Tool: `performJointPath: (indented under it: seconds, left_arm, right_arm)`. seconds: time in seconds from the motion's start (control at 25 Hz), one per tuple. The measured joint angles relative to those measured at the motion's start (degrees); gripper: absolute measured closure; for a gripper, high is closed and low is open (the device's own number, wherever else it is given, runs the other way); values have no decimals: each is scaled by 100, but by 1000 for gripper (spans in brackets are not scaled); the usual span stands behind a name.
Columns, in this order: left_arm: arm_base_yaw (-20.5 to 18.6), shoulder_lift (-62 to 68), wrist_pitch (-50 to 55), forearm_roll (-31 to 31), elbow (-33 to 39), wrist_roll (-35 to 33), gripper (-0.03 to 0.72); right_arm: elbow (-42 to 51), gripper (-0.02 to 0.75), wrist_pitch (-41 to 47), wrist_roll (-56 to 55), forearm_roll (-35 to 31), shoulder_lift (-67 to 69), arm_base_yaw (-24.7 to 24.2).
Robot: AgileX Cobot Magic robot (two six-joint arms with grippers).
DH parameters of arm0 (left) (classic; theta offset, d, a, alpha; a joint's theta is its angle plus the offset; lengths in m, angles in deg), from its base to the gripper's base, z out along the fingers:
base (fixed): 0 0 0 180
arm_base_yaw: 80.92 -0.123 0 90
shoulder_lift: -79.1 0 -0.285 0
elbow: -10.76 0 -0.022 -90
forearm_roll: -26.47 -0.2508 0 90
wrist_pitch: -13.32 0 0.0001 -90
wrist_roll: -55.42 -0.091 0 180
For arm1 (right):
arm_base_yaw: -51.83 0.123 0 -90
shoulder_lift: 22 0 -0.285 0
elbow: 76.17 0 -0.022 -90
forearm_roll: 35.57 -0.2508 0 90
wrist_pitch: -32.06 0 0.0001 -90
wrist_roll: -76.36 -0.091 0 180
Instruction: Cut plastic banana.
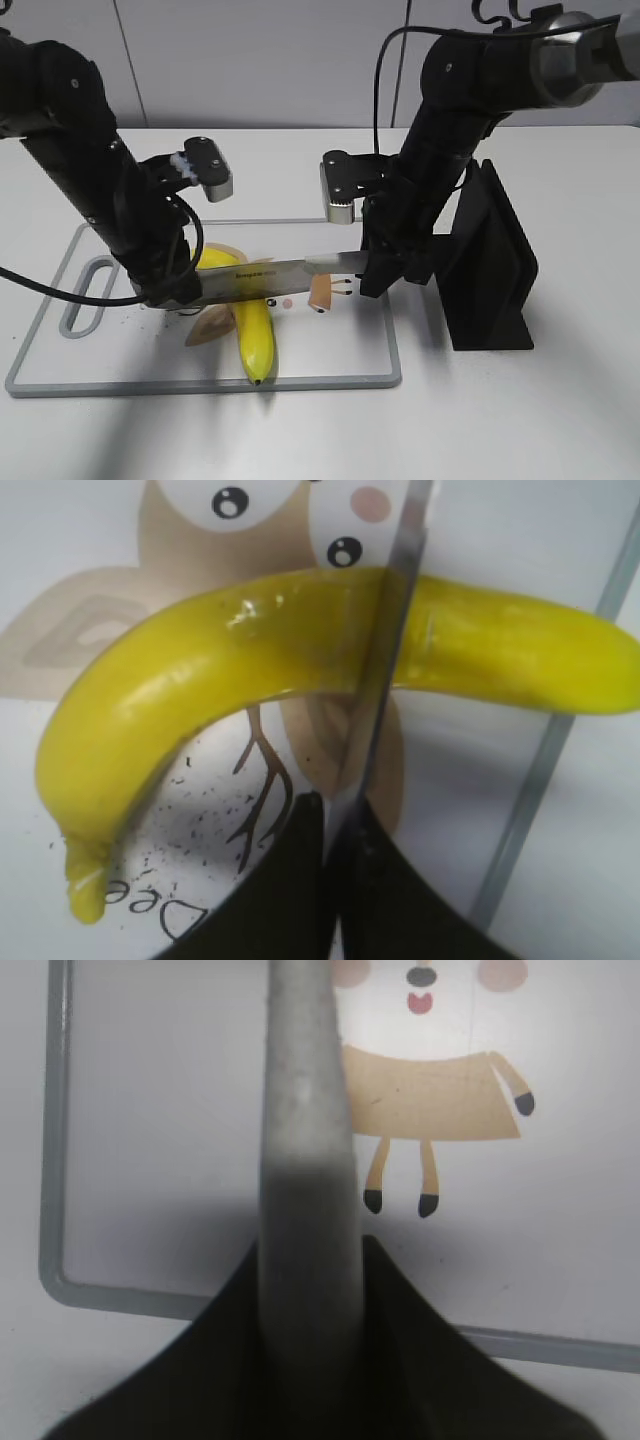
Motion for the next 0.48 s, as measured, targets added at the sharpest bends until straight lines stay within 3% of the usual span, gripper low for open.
performJointPath:
  seconds: [0.48]
  left_arm:
    - [-7, -48, 23, 0, -50, -11, 683]
  right_arm:
    - [-30, 544, -27, -77, 61, -48, 6]
